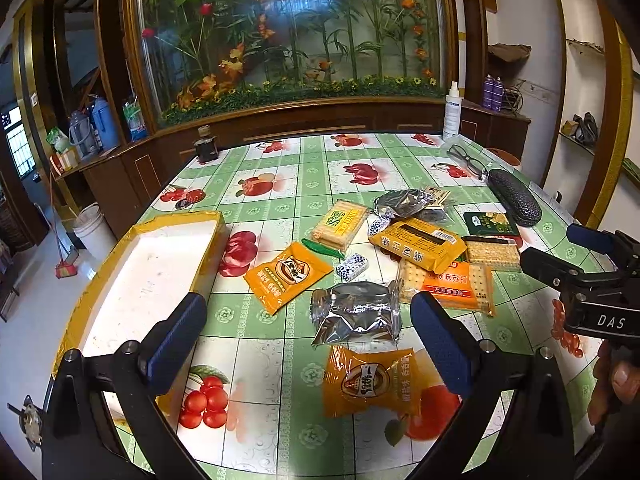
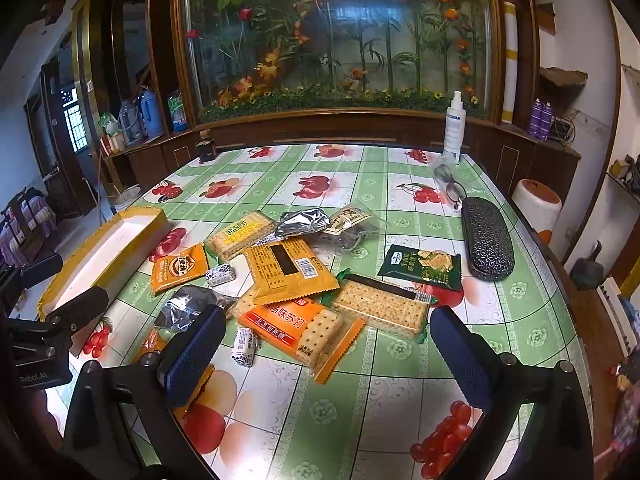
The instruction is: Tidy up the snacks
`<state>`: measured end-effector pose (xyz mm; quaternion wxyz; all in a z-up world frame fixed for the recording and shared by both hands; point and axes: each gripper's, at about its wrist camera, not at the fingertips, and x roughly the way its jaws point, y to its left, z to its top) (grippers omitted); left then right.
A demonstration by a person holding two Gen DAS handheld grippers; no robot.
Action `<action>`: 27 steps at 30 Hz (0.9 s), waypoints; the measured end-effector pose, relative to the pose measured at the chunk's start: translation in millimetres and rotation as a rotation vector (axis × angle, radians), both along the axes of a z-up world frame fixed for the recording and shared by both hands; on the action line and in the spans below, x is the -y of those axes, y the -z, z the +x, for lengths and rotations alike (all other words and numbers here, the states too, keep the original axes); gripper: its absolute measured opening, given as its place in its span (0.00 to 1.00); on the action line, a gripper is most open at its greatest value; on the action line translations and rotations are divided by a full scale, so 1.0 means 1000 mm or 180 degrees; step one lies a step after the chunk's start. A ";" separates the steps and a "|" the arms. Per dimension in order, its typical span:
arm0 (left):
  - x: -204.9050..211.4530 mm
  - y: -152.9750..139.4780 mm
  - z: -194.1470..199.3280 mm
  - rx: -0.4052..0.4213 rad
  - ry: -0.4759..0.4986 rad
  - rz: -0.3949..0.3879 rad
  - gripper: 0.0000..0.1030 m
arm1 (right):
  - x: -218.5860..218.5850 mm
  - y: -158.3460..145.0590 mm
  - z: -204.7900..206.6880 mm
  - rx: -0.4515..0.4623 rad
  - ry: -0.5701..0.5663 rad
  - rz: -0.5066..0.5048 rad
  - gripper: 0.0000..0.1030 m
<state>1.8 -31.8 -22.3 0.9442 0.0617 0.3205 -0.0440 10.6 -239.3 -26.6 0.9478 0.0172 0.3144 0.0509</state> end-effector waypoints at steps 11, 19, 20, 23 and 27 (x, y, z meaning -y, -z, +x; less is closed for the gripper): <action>-0.004 0.013 -0.006 -0.0120 -0.0007 -0.0031 0.99 | -0.023 0.005 -0.007 -0.0044 -0.0176 -0.0066 1.00; -0.011 0.006 -0.009 -0.0068 -0.0056 -0.0072 0.99 | -0.033 -0.002 -0.013 0.0035 -0.0052 -0.0293 1.00; -0.012 0.006 -0.008 -0.0077 -0.0061 -0.0088 0.99 | -0.035 -0.004 -0.014 0.0070 0.0028 -0.0389 1.00; -0.014 0.007 -0.007 -0.0095 -0.0079 -0.0105 0.99 | -0.041 -0.010 -0.019 0.0169 0.0257 -0.0707 1.00; -0.013 0.007 -0.007 -0.0113 -0.0074 -0.0106 0.99 | -0.048 -0.013 -0.021 0.0240 0.0426 -0.0969 1.00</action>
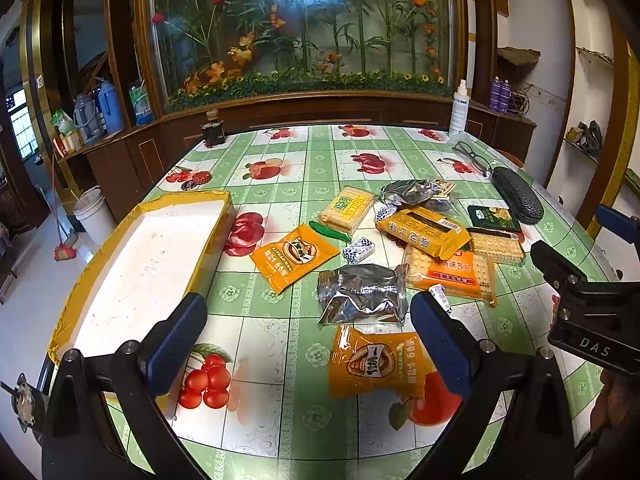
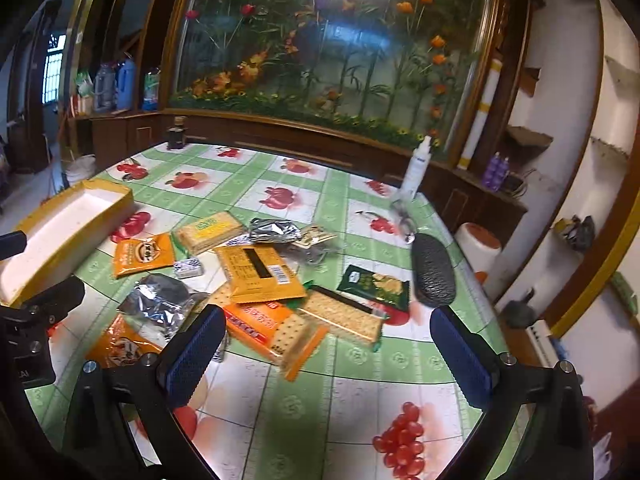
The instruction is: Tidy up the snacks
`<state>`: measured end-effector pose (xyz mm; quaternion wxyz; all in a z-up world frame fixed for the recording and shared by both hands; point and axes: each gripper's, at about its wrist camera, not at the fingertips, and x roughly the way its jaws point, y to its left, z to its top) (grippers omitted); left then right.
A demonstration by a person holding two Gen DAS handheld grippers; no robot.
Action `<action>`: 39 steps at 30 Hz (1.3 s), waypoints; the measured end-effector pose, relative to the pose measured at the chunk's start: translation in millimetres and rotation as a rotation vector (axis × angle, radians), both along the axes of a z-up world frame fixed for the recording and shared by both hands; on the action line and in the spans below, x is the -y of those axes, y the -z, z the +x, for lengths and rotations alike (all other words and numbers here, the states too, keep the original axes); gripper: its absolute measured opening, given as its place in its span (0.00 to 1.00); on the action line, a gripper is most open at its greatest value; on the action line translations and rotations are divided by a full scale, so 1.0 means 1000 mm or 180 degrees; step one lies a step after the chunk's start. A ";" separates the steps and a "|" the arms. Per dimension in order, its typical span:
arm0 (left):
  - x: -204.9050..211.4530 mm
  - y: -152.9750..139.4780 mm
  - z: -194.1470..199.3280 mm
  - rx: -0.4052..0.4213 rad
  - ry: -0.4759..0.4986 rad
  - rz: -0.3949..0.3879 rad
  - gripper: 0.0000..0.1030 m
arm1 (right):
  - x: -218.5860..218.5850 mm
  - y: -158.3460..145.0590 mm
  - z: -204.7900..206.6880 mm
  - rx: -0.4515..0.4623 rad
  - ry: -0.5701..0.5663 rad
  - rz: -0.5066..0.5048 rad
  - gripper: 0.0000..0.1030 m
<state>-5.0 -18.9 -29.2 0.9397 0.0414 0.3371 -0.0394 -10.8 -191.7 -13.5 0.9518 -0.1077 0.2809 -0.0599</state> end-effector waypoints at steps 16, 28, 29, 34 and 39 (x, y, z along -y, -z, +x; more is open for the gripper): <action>0.005 0.001 -0.003 -0.0019 0.0025 0.0010 0.99 | 0.004 0.000 -0.003 0.0010 0.0084 -0.0047 1.00; 0.007 0.003 -0.004 -0.0029 0.0030 0.0009 0.99 | 0.007 0.000 -0.004 0.0008 0.0104 -0.0047 1.00; 0.008 0.004 -0.005 -0.0032 0.0030 0.0009 0.99 | 0.007 0.000 -0.004 0.0008 0.0101 -0.0047 1.00; 0.008 0.003 -0.005 -0.0032 0.0030 0.0006 0.99 | 0.006 0.000 -0.005 -0.0004 0.0103 -0.0052 1.00; 0.008 0.004 -0.006 -0.0043 0.0031 0.0017 0.99 | 0.005 0.000 -0.005 -0.0004 0.0102 -0.0045 1.00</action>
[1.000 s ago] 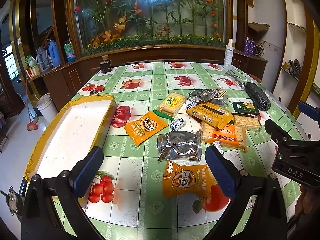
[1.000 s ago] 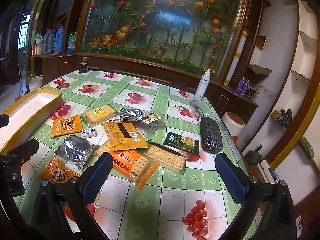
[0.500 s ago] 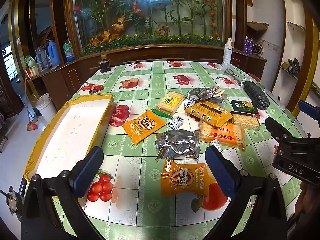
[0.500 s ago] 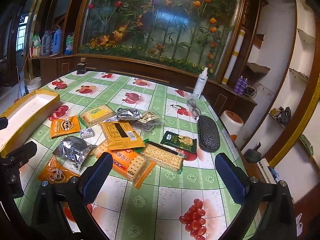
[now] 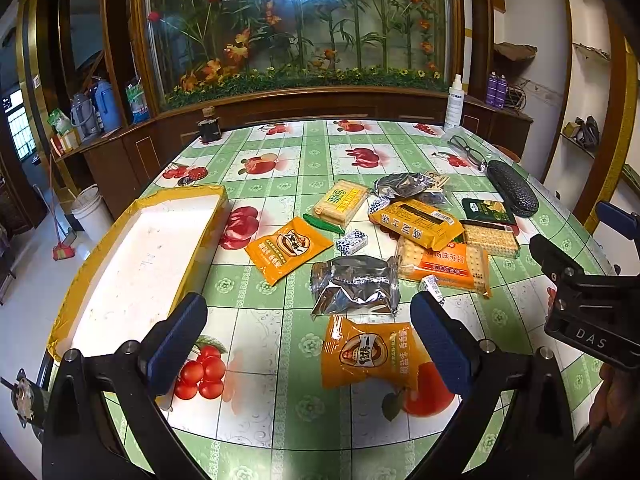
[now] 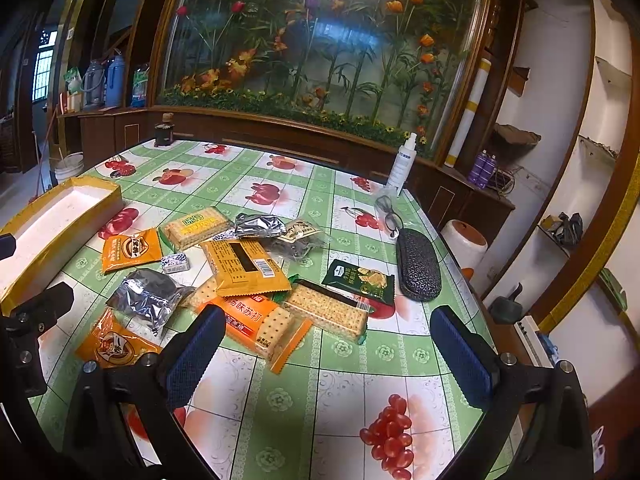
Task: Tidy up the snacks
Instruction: 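Grasp the orange snack bag with left tool while right grasps a candy roll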
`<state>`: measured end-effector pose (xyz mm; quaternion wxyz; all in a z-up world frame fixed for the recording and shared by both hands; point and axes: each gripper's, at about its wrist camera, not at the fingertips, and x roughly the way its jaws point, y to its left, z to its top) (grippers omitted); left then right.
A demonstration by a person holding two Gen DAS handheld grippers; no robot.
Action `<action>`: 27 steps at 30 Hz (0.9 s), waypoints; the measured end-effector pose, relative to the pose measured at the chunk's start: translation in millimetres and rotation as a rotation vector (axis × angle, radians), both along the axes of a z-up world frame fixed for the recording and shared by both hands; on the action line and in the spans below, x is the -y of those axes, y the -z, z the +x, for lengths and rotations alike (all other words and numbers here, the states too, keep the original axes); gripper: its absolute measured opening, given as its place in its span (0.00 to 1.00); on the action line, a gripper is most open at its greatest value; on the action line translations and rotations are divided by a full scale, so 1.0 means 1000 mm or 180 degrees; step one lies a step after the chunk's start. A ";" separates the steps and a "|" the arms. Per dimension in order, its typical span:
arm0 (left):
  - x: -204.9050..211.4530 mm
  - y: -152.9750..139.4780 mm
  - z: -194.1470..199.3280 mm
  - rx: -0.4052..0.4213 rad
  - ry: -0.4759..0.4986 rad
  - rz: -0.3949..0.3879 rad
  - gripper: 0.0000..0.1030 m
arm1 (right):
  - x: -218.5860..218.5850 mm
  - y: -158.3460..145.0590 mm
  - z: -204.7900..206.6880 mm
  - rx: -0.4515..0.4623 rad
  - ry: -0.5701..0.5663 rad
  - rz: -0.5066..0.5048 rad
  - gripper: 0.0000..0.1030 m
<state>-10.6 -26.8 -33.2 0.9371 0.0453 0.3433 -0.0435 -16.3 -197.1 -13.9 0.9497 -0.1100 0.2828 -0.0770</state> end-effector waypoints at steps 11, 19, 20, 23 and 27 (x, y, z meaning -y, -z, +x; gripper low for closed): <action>0.002 0.008 -0.001 -0.0105 0.0083 -0.0007 0.99 | 0.006 0.007 -0.001 -0.0114 -0.0165 0.0303 1.00; 0.012 0.043 0.000 -0.0428 0.0277 0.0095 0.99 | 0.000 0.043 0.016 -0.0613 -0.0907 0.1052 0.91; 0.010 0.045 -0.001 -0.0439 0.0274 0.0114 0.99 | -0.001 0.047 0.019 -0.0666 -0.0951 0.1091 0.84; -0.001 0.051 0.001 -0.0486 0.0237 0.0076 0.99 | -0.003 0.058 0.028 -0.0832 -0.1063 0.1259 0.69; -0.013 0.059 0.007 -0.0614 0.0238 -0.0087 0.99 | -0.009 0.072 0.044 -0.0992 -0.1111 0.1335 0.69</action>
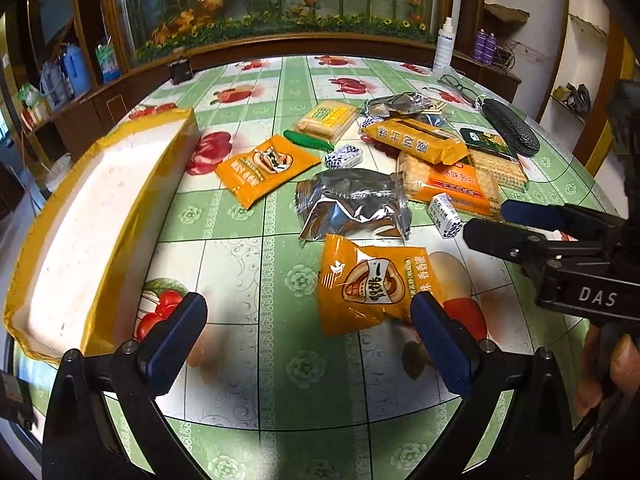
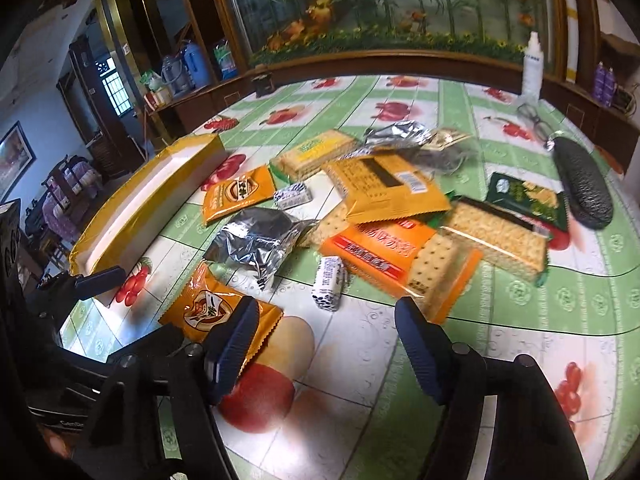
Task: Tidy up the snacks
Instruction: 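Grasp the orange snack bag with left tool while right grasps a candy roll, then carry orange bag into white tray with left tool while right drops candy roll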
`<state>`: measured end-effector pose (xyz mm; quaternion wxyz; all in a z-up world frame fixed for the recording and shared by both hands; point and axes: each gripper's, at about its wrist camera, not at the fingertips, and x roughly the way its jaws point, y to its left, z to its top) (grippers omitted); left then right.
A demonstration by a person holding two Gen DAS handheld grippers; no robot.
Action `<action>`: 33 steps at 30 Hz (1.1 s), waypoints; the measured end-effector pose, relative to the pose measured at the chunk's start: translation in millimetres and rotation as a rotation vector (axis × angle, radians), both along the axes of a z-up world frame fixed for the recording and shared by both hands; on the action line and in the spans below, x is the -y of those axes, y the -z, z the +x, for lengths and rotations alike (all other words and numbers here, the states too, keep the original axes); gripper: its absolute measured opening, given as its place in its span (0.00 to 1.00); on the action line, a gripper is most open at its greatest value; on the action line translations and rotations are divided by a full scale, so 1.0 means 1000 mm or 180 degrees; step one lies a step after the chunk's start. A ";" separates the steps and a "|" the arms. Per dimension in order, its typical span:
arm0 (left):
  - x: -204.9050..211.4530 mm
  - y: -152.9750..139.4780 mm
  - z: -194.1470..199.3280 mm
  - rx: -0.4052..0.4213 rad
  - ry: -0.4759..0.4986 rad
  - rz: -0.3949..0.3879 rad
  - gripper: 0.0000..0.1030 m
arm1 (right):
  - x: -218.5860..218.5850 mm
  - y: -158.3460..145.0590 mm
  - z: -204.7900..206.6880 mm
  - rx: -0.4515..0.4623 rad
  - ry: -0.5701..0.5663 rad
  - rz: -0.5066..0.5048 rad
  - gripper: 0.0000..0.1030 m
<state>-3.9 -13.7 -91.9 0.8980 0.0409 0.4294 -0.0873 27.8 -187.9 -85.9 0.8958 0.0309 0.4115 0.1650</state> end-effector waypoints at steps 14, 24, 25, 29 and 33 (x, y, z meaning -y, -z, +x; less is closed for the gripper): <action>0.045 0.011 0.015 -0.0192 0.0469 0.0171 0.99 | -0.017 0.023 0.043 -0.0264 -0.0187 -0.0053 0.25; 0.037 0.022 0.035 -0.0329 0.0323 0.0109 0.77 | 0.000 0.018 0.039 -0.0214 -0.0167 0.0167 0.14; 0.036 0.022 0.035 -0.0339 0.0328 0.0101 0.76 | 0.001 0.016 0.037 -0.0191 -0.0160 0.0182 0.14; 0.036 0.018 0.030 -0.0232 0.0332 0.0161 0.62 | 0.001 0.007 0.032 -0.0129 -0.0161 0.0207 0.14; 0.031 0.014 0.028 -0.0218 0.0300 0.0125 0.51 | -0.002 -0.003 0.024 -0.0068 -0.0177 0.0217 0.14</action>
